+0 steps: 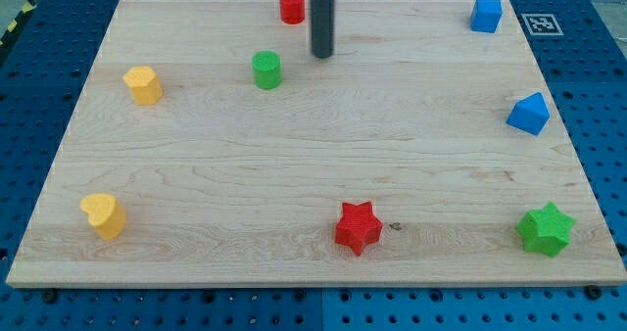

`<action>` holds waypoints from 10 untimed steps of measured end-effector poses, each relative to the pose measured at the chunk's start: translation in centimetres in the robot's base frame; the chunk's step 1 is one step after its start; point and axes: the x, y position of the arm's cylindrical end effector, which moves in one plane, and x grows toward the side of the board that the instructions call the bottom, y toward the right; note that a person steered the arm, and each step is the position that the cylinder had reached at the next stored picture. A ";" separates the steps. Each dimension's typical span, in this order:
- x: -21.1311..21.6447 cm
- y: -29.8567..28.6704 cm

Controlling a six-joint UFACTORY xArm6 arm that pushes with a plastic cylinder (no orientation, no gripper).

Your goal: Slightly move the red circle towards the top left

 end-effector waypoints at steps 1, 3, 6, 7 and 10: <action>-4.2 3.8; -9.6 0.3; -9.8 -8.8; -9.8 -7.9; -8.4 -5.9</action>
